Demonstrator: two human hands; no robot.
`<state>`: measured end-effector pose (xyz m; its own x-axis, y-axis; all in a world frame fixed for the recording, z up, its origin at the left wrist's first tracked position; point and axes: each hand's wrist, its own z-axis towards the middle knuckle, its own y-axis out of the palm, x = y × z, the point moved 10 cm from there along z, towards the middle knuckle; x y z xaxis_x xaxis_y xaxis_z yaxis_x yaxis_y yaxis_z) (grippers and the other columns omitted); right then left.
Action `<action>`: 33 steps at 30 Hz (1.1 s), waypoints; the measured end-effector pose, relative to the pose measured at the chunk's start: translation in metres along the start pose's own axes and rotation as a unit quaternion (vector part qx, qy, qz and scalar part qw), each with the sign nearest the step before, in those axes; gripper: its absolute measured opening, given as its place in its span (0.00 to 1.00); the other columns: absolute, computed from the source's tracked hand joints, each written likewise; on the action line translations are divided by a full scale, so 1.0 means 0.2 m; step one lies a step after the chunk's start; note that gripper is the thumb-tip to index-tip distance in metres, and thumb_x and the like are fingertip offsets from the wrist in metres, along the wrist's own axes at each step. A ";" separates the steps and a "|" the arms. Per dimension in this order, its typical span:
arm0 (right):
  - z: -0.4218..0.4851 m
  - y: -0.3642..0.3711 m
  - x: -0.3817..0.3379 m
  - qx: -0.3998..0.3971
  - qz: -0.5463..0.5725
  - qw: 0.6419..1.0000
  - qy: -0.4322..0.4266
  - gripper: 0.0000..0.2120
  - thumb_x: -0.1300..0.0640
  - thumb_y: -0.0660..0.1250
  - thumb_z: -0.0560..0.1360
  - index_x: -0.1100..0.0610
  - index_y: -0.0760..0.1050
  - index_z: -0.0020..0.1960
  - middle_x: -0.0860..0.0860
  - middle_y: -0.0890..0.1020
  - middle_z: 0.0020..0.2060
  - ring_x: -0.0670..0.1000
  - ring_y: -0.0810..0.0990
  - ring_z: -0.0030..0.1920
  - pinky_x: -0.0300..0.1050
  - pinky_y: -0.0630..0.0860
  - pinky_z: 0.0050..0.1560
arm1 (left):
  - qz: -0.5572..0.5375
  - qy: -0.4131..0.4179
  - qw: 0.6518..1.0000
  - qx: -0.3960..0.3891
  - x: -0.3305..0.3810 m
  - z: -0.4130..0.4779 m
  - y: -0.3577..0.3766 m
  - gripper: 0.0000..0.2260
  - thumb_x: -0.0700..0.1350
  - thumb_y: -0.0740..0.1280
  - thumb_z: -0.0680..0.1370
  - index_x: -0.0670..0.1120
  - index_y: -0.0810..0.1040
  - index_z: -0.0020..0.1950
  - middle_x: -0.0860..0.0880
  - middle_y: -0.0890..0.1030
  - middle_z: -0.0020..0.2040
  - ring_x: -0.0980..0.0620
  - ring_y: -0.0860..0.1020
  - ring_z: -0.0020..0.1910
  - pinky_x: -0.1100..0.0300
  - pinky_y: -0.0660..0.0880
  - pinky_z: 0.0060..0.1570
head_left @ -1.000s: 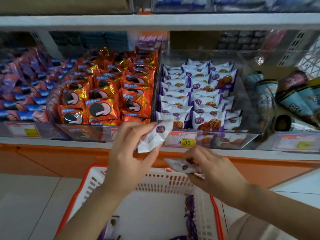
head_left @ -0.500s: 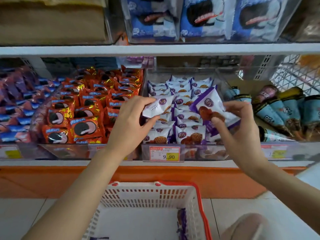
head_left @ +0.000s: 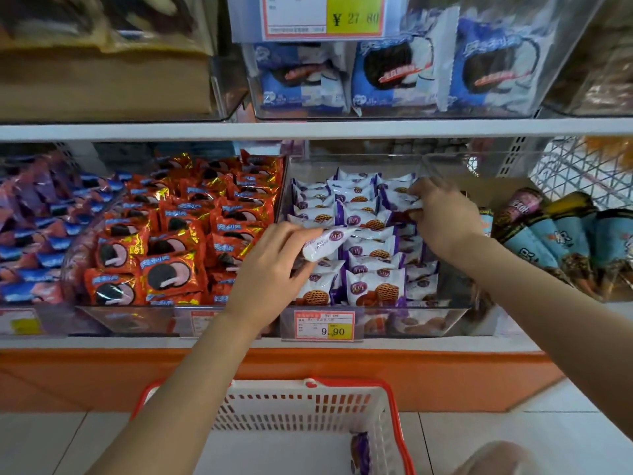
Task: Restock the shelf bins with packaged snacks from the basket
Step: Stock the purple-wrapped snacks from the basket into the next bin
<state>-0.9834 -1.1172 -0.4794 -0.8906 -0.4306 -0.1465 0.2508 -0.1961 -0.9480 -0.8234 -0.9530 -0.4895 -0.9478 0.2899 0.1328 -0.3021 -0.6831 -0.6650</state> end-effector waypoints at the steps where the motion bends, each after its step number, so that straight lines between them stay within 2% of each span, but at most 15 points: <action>1: 0.03 0.02 -0.01 -0.011 -0.014 1.000 -0.006 0.19 0.64 0.64 0.77 0.56 0.69 0.67 0.57 0.73 0.64 0.59 0.71 0.64 0.51 0.72 0.55 | 0.002 0.001 1.000 0.000 0.00 0.00 0.00 0.20 0.40 0.71 0.72 0.45 0.70 0.62 0.43 0.77 0.52 0.47 0.75 0.53 0.57 0.73 0.53; 5: 0.10 0.10 0.00 -0.057 -0.105 0.993 -0.020 0.20 0.65 0.63 0.76 0.54 0.68 0.67 0.59 0.76 0.60 0.58 0.71 0.64 0.49 0.66 0.63 | 0.000 0.003 1.000 0.001 0.01 0.00 0.00 0.22 0.38 0.73 0.71 0.44 0.70 0.62 0.43 0.77 0.52 0.47 0.74 0.52 0.58 0.72 0.53; 10: 0.12 0.13 -0.04 -0.048 -0.224 0.972 -0.041 0.22 0.64 0.63 0.74 0.56 0.67 0.68 0.59 0.69 0.66 0.60 0.65 0.68 0.52 0.63 0.68 | -0.009 0.001 1.000 -0.001 0.01 0.00 -0.01 0.23 0.38 0.74 0.71 0.45 0.69 0.62 0.42 0.77 0.51 0.48 0.73 0.53 0.59 0.71 0.53; 15: 0.12 0.12 -0.04 -0.040 -0.211 0.975 -0.052 0.23 0.66 0.65 0.73 0.58 0.68 0.68 0.58 0.71 0.64 0.59 0.66 0.67 0.50 0.66 0.67 | -0.008 -0.001 1.000 0.002 0.01 0.00 -0.01 0.24 0.37 0.75 0.70 0.45 0.69 0.62 0.43 0.77 0.51 0.48 0.73 0.52 0.59 0.71 0.53; 21: 0.10 0.10 -0.05 -0.036 -0.201 0.977 -0.052 0.23 0.66 0.64 0.73 0.57 0.68 0.67 0.57 0.74 0.63 0.58 0.68 0.67 0.52 0.63 0.69 | -0.007 -0.001 1.000 -0.002 0.02 0.00 -0.01 0.24 0.37 0.74 0.71 0.45 0.69 0.63 0.43 0.76 0.52 0.49 0.72 0.54 0.60 0.69 0.55; 25: 0.01 0.01 -0.10 -0.004 -0.104 0.993 -0.051 0.27 0.70 0.62 0.72 0.56 0.66 0.69 0.56 0.72 0.66 0.58 0.65 0.69 0.53 0.56 0.72 | -0.048 -0.036 0.998 -0.010 -0.01 0.00 -0.01 0.21 0.39 0.73 0.72 0.46 0.69 0.61 0.44 0.77 0.53 0.52 0.71 0.55 0.64 0.67 0.57; 27: -0.08 -0.10 -0.19 0.044 0.011 0.997 -0.070 0.27 0.74 0.60 0.71 0.55 0.70 0.67 0.54 0.75 0.64 0.56 0.68 0.68 0.53 0.56 0.73 | -0.081 -0.061 0.995 -0.014 -0.03 0.00 -0.01 0.19 0.39 0.73 0.72 0.46 0.70 0.59 0.48 0.76 0.53 0.55 0.71 0.54 0.71 0.64 0.57; 29: -0.20 -0.16 -0.30 0.031 0.153 0.982 -0.109 0.27 0.75 0.59 0.73 0.55 0.71 0.67 0.52 0.75 0.63 0.53 0.70 0.67 0.46 0.61 0.72 | -0.107 -0.088 0.990 -0.009 -0.03 0.00 -0.01 0.18 0.40 0.72 0.73 0.47 0.71 0.59 0.54 0.72 0.53 0.56 0.71 0.55 0.76 0.63 0.57; 31: -0.31 -0.15 -0.42 -0.032 0.226 0.961 -0.153 0.26 0.71 0.62 0.75 0.53 0.66 0.70 0.49 0.72 0.66 0.48 0.69 0.68 0.35 0.62 0.67 | -0.151 -0.135 0.979 0.010 -0.03 -0.01 -0.03 0.16 0.47 0.69 0.75 0.51 0.70 0.60 0.58 0.71 0.53 0.55 0.72 0.57 0.72 0.67 0.57; 33: -0.38 -0.11 -0.47 -0.081 0.262 0.948 -0.163 0.29 0.65 0.65 0.76 0.50 0.61 0.72 0.49 0.73 0.65 0.48 0.72 0.64 0.34 0.65 0.64 | -0.229 -0.196 0.953 0.044 0.01 -0.03 -0.05 0.14 0.56 0.65 0.74 0.63 0.68 0.58 0.64 0.72 0.55 0.55 0.74 0.60 0.64 0.73 0.56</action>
<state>-0.9336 -1.0059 -0.4663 -0.4880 -0.6862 -0.5394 0.5419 0.2462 -0.8035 -0.8206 -0.9407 -0.4873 -0.6750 0.3107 0.6692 -0.6838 -0.6041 -0.4093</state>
